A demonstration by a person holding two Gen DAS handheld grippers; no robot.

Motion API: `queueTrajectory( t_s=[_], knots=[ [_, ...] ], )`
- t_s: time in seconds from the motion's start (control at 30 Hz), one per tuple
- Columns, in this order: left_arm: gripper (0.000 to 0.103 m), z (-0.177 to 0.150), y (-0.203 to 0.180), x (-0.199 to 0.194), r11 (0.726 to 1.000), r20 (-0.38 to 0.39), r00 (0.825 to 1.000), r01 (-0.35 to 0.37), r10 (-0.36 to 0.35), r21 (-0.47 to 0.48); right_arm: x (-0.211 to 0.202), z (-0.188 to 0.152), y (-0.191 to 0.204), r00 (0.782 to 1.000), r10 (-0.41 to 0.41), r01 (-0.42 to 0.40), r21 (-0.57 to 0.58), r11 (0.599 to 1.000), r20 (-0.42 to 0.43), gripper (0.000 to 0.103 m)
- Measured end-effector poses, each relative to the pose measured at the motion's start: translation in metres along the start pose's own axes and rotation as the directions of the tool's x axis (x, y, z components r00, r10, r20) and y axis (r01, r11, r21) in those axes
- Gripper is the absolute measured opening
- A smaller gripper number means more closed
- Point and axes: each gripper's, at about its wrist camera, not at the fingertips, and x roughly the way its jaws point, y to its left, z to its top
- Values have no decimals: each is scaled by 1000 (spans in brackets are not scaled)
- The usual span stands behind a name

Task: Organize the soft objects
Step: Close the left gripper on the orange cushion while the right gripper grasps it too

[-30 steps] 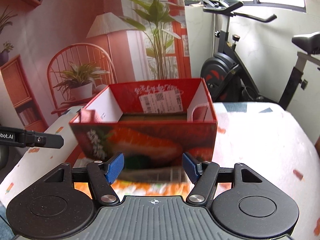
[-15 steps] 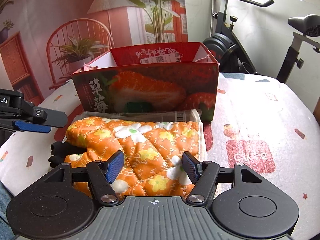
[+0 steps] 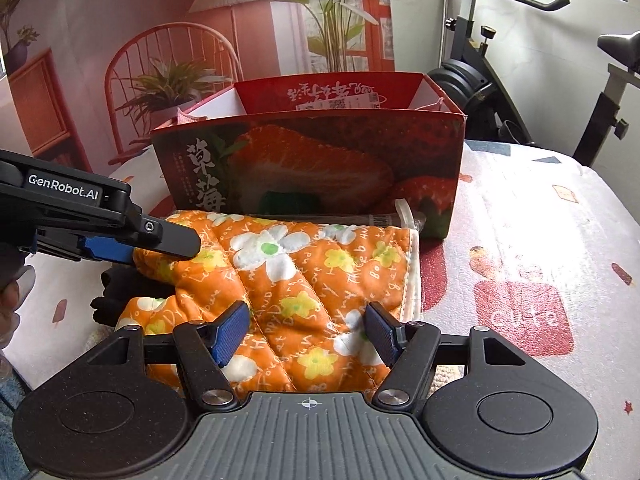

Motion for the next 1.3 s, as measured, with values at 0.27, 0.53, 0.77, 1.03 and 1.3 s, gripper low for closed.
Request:
queueTrajectory(
  t_s=[0.27,0.53,0.77,1.03,1.3],
  knots=[
    [25,1,2,-2,999,27,999,-23,23,22,4,9,-5,1000,-3,3,20,1000,-13,70],
    [25,1,0,-4,999,37,999,-32,31,37,10,14,-13,999,-10,13,76,997,-36,77],
    [24,-1,-1,-4,998,43,998,-42,40,42,12,16,-13,999,14,-10,92,996,-40,65],
    [22,0,-3,-11,998,63,997,-40,37,50,1,25,-8,998,54,-53,94,994,-10,29],
    [22,7,-4,-27,998,112,993,-29,23,48,-11,36,0,996,81,-83,76,994,33,19]
  ],
)
